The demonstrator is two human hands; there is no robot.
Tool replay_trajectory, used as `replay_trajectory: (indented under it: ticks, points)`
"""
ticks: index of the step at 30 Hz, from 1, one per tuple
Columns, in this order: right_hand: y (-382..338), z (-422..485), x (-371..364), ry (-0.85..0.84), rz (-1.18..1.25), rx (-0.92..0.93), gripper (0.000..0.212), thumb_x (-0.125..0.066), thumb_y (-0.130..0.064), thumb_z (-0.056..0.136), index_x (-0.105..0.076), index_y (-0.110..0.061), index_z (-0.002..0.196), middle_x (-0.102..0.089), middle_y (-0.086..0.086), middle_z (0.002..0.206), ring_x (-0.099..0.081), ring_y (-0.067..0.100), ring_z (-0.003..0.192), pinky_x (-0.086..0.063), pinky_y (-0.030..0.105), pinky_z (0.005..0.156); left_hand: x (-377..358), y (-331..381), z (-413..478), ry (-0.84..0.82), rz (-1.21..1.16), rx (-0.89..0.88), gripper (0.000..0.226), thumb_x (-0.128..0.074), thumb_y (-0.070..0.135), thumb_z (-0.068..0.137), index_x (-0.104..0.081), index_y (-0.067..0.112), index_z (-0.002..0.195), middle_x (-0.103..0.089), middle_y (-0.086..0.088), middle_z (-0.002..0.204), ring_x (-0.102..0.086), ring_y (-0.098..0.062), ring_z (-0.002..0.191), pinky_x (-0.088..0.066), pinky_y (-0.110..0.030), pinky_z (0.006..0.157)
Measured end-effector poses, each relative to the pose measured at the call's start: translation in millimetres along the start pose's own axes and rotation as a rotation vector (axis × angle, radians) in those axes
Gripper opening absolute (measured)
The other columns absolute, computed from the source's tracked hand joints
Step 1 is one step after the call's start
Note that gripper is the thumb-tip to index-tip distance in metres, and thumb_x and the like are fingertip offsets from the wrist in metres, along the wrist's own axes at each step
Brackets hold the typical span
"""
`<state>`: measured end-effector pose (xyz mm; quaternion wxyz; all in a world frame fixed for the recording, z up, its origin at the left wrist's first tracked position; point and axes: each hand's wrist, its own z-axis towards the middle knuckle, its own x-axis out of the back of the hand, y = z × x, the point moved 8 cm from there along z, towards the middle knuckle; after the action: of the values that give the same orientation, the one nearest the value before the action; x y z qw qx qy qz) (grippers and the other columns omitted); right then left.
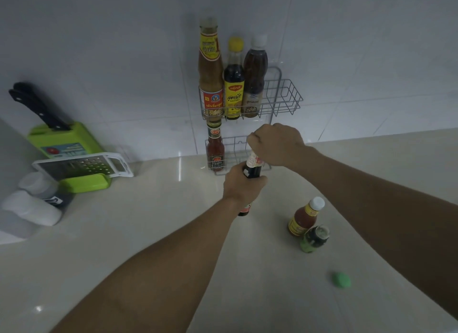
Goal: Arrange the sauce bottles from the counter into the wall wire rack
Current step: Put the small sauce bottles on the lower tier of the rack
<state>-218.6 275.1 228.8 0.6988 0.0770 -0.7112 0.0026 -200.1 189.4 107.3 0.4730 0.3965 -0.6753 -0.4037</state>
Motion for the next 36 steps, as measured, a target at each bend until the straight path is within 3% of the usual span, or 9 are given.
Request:
replay_trajectory:
  ticks: [4, 11, 15, 17, 20, 24, 26, 31, 36]
  points:
    - [-5, 0, -21, -0.064, -0.087, -0.024, 0.021, -0.036, -0.028, 0.103, -0.047, -0.017, 0.090, -0.055, 0.009, 0.103, -0.046, 0.030, 0.082, -0.048, 0.038, 0.067, 0, -17, -4, 0.070, 0.054, 0.008, 0.014, -0.068, 0.026, 0.066, -0.054, 0.029, 0.069, -0.063, 0.006, 0.068, -0.060, -0.021, 0.065, -0.046, -0.027, 0.061]
    - [-2, -1, -29, -0.103, 0.034, -0.065, 0.036, -0.033, -0.034, 0.104, -0.061, -0.012, 0.104, -0.060, 0.013, 0.113, -0.058, 0.036, 0.104, -0.049, 0.040, 0.076, -2, -27, -4, 0.074, 0.051, 0.030, 0.016, -0.069, 0.023, 0.069, -0.054, 0.029, 0.070, -0.062, 0.007, 0.068, -0.059, -0.018, 0.065, -0.042, -0.024, 0.059]
    - [11, 2, -46, -0.070, 0.678, -0.184, 0.055, -0.050, -0.062, 0.093, -0.049, -0.018, 0.061, -0.057, 0.002, 0.066, -0.055, 0.017, 0.066, -0.038, 0.030, 0.060, 0, -26, 5, 0.079, -0.001, 0.043, 0.017, -0.069, 0.020, 0.069, -0.060, 0.028, 0.082, -0.063, 0.005, 0.074, -0.061, -0.020, 0.071, -0.050, -0.028, 0.065]
    - [7, -4, -58, -0.133, 0.921, -0.167, 0.046, -0.064, -0.062, 0.085, -0.061, -0.019, 0.070, -0.062, -0.004, 0.069, -0.059, 0.011, 0.068, -0.041, 0.025, 0.062, 1, -23, 11, 0.077, -0.060, 0.054, 0.028, -0.071, 0.021, 0.070, -0.062, 0.025, 0.095, -0.064, 0.007, 0.081, -0.063, -0.017, 0.076, -0.054, -0.030, 0.069]
    - [-3, -11, -81, -0.222, 1.096, -0.121, 0.026, -0.072, -0.040, 0.089, -0.071, -0.018, 0.103, -0.069, -0.007, 0.090, -0.064, 0.008, 0.086, -0.046, 0.019, 0.070, 1, -13, 19, 0.084, -0.144, 0.018, 0.044, -0.076, 0.029, 0.067, -0.060, 0.018, 0.106, -0.067, 0.004, 0.093, -0.066, -0.020, 0.089, -0.058, -0.036, 0.079]
    - [-1, -1, -86, -0.125, 1.085, -0.070, 0.031, -0.068, -0.031, 0.093, -0.069, -0.012, 0.118, -0.070, -0.001, 0.105, -0.061, 0.003, 0.090, -0.046, 0.020, 0.076, 5, -11, 24, -0.001, -0.179, -0.038, 0.052, -0.080, 0.000, 0.073, -0.050, 0.015, 0.112, -0.061, 0.005, 0.094, -0.063, -0.014, 0.085, -0.055, -0.018, 0.065]
    - [3, 8, -85, -0.091, 1.016, -0.076, 0.032, -0.067, -0.031, 0.094, -0.066, -0.010, 0.118, -0.067, -0.001, 0.103, -0.059, 0.001, 0.085, -0.045, 0.018, 0.072, 6, -19, 30, -0.071, -0.152, -0.048, 0.062, -0.080, -0.003, 0.067, -0.048, 0.013, 0.117, -0.061, 0.000, 0.094, -0.063, -0.018, 0.080, -0.053, -0.022, 0.057]
    - [14, 34, -65, 0.060, 0.973, -0.077, 0.030, -0.065, -0.025, 0.096, -0.057, -0.009, 0.120, -0.062, -0.001, 0.105, -0.059, 0.015, 0.095, -0.047, 0.024, 0.080, 23, -42, 46, -0.010, -0.099, 0.017, 0.073, -0.078, 0.019, 0.061, -0.053, 0.017, 0.129, -0.064, -0.005, 0.119, -0.062, -0.022, 0.108, -0.056, -0.042, 0.095]
    - [8, 57, -59, 0.195, 0.902, 0.039, 0.026, -0.065, -0.018, 0.094, -0.056, -0.006, 0.115, -0.063, 0.007, 0.103, -0.061, 0.025, 0.098, -0.053, 0.041, 0.087, 42, -58, 72, 0.070, 0.019, 0.069, 0.087, -0.074, 0.035, 0.056, -0.050, 0.023, 0.138, -0.057, -0.007, 0.128, -0.059, -0.019, 0.109, -0.053, -0.039, 0.101]
